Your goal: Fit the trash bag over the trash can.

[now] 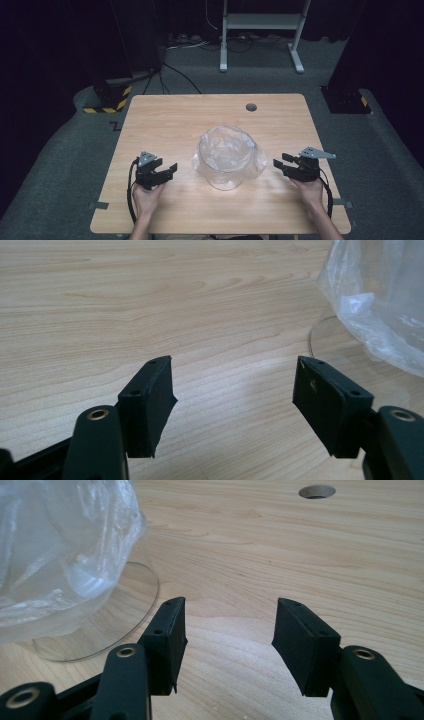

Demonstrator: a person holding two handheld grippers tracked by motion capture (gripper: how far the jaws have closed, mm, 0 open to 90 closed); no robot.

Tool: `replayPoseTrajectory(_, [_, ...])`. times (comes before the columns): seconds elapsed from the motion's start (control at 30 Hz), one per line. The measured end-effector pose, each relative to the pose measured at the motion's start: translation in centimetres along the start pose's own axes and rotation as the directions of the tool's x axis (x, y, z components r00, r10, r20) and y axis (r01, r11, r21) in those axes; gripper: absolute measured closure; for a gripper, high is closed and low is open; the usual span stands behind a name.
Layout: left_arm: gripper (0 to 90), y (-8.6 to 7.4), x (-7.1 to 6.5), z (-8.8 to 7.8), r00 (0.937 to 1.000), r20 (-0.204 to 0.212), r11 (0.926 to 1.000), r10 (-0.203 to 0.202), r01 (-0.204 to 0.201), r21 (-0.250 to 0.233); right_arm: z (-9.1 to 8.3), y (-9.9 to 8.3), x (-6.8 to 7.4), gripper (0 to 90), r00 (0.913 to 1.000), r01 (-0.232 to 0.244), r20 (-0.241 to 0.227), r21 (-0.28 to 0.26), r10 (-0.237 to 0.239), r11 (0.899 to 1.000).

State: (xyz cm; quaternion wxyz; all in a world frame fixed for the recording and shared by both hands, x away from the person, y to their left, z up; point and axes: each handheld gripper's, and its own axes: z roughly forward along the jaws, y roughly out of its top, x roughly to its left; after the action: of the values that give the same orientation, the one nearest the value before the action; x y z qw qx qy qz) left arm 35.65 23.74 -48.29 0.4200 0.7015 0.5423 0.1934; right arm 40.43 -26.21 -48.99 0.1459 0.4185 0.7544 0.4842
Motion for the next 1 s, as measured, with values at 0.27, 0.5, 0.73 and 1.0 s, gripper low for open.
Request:
replayPoseTrajectory(0.27, [32.7, -0.6, 0.8, 1.2, 0.9995, -0.025, 0.9995, -0.019, 0.020, 0.023, 0.5, -0.2, -0.4, 46.7, 0.9994, 0.004, 0.033, 0.024, -0.005, 1.000])
replayPoseTrajectory(0.5, [32.7, -0.8, 1.3, 1.8, 0.9981, -0.051, 0.9991, -0.034, 0.035, 0.022, 1.1, -0.3, -0.6, 46.6, 0.9972, 0.020, 0.071, 0.050, -0.023, 0.999])
replayPoseTrajectory(0.73, [32.8, -0.9, 1.6, 2.7, 0.9964, -0.077, 0.9989, -0.036, 0.038, 0.027, 1.8, -0.7, -1.0, 46.6, 0.9926, 0.037, 0.113, 0.074, -0.045, 0.997])
replayPoseTrajectory(1.0, [32.9, -1.0, 1.7, 3.9, 0.9943, -0.099, 0.9984, -0.039, 0.043, 0.037, 2.6, -1.0, -1.4, 46.5, 0.9868, 0.032, 0.155, 0.101, -0.048, 0.994])
